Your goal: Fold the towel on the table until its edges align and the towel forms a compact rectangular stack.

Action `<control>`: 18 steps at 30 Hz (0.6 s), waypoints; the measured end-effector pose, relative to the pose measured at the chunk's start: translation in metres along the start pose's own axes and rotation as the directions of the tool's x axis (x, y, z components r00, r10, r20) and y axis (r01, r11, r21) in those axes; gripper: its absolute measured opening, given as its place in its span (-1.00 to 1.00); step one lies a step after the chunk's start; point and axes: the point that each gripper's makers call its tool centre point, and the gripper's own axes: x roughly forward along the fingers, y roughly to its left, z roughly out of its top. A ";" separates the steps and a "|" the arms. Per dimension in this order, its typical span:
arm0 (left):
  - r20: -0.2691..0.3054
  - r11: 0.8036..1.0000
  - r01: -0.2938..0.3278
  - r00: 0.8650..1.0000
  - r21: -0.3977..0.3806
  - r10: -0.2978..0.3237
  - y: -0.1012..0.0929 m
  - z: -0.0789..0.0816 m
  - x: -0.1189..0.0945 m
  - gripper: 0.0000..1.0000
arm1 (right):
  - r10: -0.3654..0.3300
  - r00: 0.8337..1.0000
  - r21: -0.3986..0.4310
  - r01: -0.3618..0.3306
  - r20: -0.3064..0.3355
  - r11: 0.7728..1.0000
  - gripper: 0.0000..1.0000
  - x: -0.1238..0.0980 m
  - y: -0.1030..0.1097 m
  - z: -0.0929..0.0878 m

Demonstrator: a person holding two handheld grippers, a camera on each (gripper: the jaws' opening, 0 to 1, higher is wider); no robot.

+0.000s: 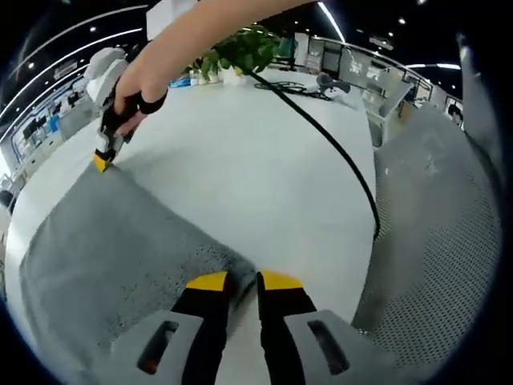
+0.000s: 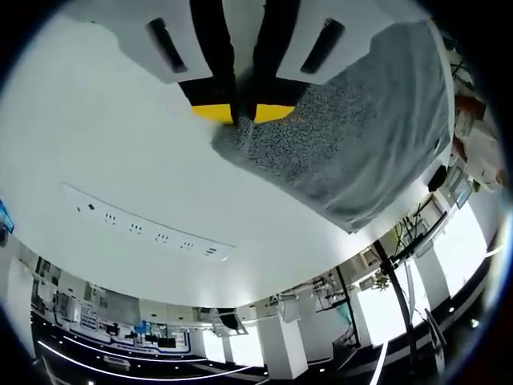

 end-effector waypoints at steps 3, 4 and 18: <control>0.008 1.000 -0.006 1.000 -0.001 0.006 0.002 0.001 0.000 -0.80 | 0.000 1.000 -0.028 0.000 0.004 1.000 -0.96 0.000 0.002 0.001; 0.010 1.000 -0.006 1.000 0.001 0.006 0.002 0.001 0.001 -0.82 | 0.003 1.000 -0.023 -0.003 0.009 1.000 -0.97 0.000 0.001 0.001; 0.021 0.994 0.070 0.997 0.086 -0.073 -0.015 0.024 0.019 -0.87 | -0.016 1.000 0.008 0.016 0.018 1.000 -0.98 -0.020 -0.026 -0.013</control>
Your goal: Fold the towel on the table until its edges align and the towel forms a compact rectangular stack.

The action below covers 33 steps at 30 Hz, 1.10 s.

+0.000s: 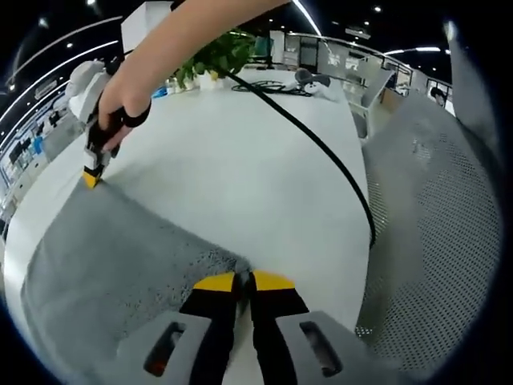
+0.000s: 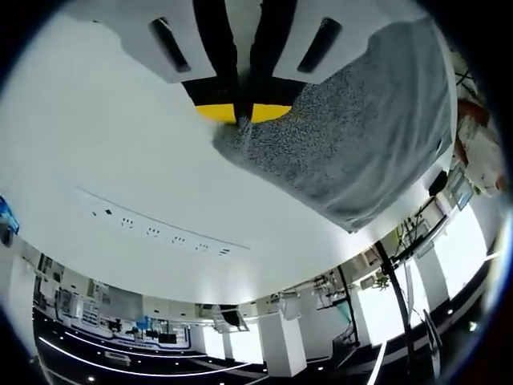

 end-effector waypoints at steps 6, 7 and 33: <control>0.023 0.998 0.049 0.998 0.037 -0.050 -0.014 0.019 0.018 -0.87 | -0.031 0.999 -0.015 0.031 -0.005 0.999 -0.98 -0.018 -0.023 -0.014; 0.027 0.998 0.059 0.998 0.035 -0.060 -0.016 0.022 0.020 -0.88 | -0.035 0.999 -0.014 0.035 -0.006 0.999 -0.98 -0.021 -0.026 -0.016; 0.075 0.959 0.206 0.972 0.197 -0.224 -0.074 0.095 0.079 -0.88 | -0.134 0.991 0.061 0.134 -0.008 0.989 -0.96 -0.093 -0.116 -0.069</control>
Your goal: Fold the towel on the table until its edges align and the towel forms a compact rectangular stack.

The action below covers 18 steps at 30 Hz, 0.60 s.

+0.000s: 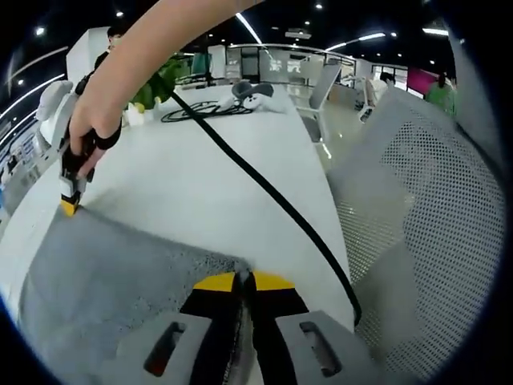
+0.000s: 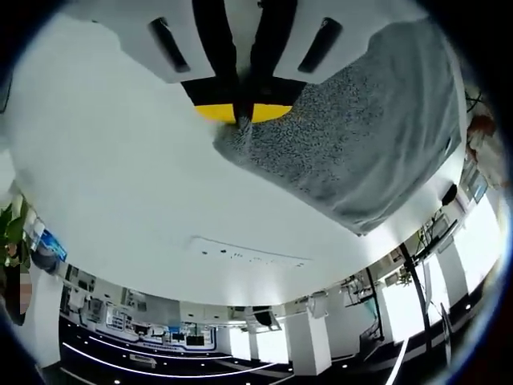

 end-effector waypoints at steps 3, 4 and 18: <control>-0.007 1.000 0.006 1.000 0.020 -0.006 -0.002 0.004 0.004 -0.88 | -0.006 1.000 0.022 0.006 0.005 1.000 -0.95 -0.002 -0.001 -0.002; -0.007 1.000 0.008 1.000 0.023 -0.008 -0.002 0.005 0.005 -0.88 | -0.006 1.000 0.022 0.006 0.006 1.000 -0.94 -0.002 -0.002 -0.002; 0.030 1.000 0.014 0.999 -0.015 -0.013 0.000 0.012 0.013 -0.88 | -0.025 0.995 0.074 0.018 0.096 0.997 -0.86 -0.002 -0.017 0.011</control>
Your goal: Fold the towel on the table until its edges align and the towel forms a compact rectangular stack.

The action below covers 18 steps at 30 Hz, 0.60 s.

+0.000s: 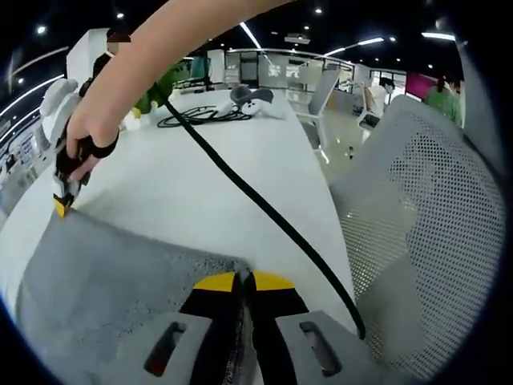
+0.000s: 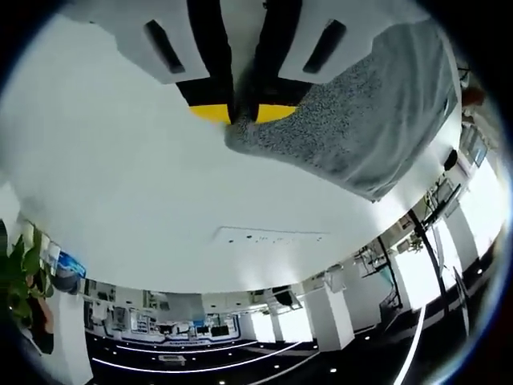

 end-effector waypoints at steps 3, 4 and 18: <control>0.002 1.000 0.007 1.000 -0.006 -0.007 0.000 0.000 0.000 -0.88 | -0.001 1.000 0.001 0.001 -0.008 1.000 -0.85 0.004 0.002 0.000; 0.002 1.000 0.009 1.000 -0.006 -0.009 0.000 0.000 0.000 -0.88 | 0.002 1.000 0.018 -0.002 -0.005 1.000 -0.85 0.005 0.002 0.000; 0.028 0.998 -0.006 1.000 -0.067 0.008 0.002 0.000 -0.002 -0.89 | 0.014 1.000 0.041 -0.015 0.020 0.999 -0.99 0.008 0.004 0.002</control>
